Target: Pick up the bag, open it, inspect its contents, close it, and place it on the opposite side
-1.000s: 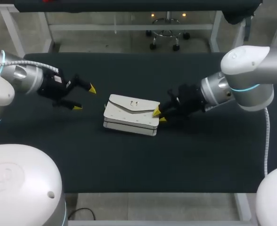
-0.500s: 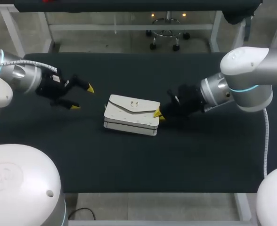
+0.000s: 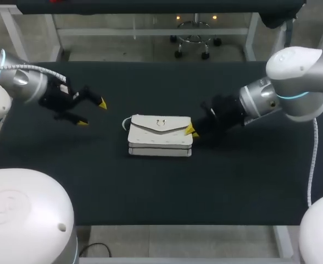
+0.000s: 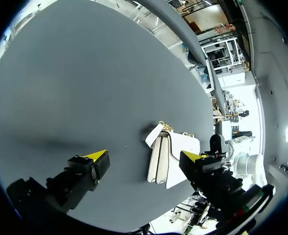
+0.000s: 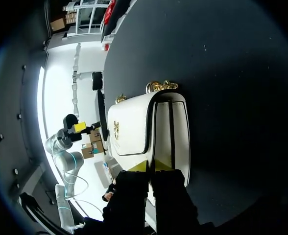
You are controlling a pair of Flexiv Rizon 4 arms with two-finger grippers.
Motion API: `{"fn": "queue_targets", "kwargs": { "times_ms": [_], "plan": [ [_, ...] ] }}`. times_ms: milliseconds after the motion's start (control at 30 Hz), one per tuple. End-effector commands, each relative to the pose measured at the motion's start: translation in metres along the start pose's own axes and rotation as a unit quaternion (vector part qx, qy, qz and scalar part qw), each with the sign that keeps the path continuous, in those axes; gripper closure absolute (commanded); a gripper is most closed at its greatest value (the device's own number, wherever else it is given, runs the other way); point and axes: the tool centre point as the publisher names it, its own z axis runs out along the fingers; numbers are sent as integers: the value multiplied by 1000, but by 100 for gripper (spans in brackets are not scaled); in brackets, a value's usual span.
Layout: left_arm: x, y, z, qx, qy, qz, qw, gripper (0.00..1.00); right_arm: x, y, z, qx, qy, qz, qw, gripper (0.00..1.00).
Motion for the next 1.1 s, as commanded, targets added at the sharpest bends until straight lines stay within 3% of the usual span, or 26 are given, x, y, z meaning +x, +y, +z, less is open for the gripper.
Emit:
{"fn": "queue_targets", "kwargs": {
  "times_ms": [33,100,633,900,1100],
  "plan": [
    [6,-6,-8,-14,-28,10,999,0,-1,9,-4,27,3,1,1000,100],
    [7,-8,-13,-18,-54,21,998,0,-1,9,-4,27,3,1,1000,100],
    [5,-11,-15,-26,-44,25,998,0,-1,9,-4,27,3,1,1000,100],
    [-11,-35,-39,-29,-78,47,995,0,-16,40,-52,-2,-16,-5,1000,100],
    [-27,-47,-53,-59,-121,72,988,0,-28,62,-86,-11,-33,-20,999,100]
  ]
}}
